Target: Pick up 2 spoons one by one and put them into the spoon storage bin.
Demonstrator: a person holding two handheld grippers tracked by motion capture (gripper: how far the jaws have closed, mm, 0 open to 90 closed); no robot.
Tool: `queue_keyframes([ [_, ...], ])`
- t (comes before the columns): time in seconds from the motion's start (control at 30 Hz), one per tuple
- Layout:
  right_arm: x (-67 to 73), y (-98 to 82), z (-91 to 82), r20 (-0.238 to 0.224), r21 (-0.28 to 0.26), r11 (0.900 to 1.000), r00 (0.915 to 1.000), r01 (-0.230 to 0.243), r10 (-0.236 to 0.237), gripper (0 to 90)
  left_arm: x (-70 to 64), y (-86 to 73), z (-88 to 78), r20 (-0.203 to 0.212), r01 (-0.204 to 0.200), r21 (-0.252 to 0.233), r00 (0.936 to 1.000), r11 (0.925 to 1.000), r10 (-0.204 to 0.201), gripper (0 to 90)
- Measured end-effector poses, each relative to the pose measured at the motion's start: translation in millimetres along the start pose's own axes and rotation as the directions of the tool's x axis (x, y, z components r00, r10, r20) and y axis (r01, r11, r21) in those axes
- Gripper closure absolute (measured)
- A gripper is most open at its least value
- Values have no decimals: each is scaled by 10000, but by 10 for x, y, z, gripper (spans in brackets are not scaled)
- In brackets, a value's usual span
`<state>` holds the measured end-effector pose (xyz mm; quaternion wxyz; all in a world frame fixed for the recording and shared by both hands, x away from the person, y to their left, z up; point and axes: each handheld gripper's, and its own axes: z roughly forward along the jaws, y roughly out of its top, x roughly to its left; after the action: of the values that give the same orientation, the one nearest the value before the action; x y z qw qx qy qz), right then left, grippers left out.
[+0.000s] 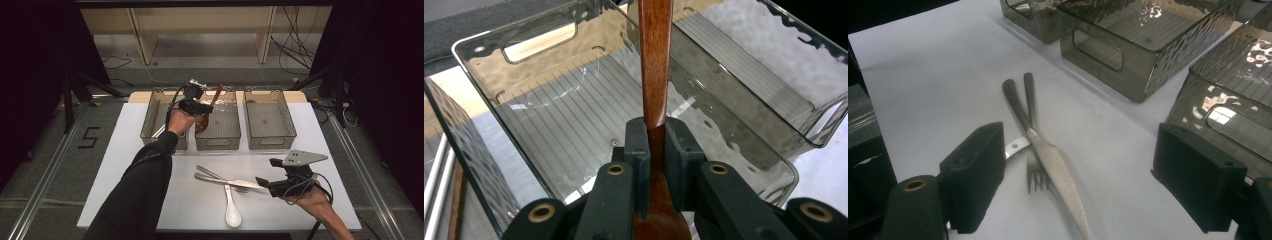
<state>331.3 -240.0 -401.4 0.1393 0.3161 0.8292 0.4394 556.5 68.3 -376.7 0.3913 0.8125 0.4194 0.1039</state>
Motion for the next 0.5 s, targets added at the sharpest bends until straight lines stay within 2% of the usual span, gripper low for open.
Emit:
queue_keyframes([
  [0.13,-1,-2,1,0,11,10000,10000,4,-4,219,0,-17,24,81,162,-66,9998,9998,-161,806],
  [0.33,2,-1,3,-17,11,10000,10000,0,0,219,-3,-52,51,180,82,83,9998,9999,-83,795],
  [0.4,1,-2,3,-14,13,10000,10000,-2,2,219,-17,-58,45,182,-53,185,9998,9998,50,760],
  [0.5,2,-3,3,-13,15,10000,10000,-12,12,220,-35,-63,16,144,-121,211,9998,9997,118,658],
])
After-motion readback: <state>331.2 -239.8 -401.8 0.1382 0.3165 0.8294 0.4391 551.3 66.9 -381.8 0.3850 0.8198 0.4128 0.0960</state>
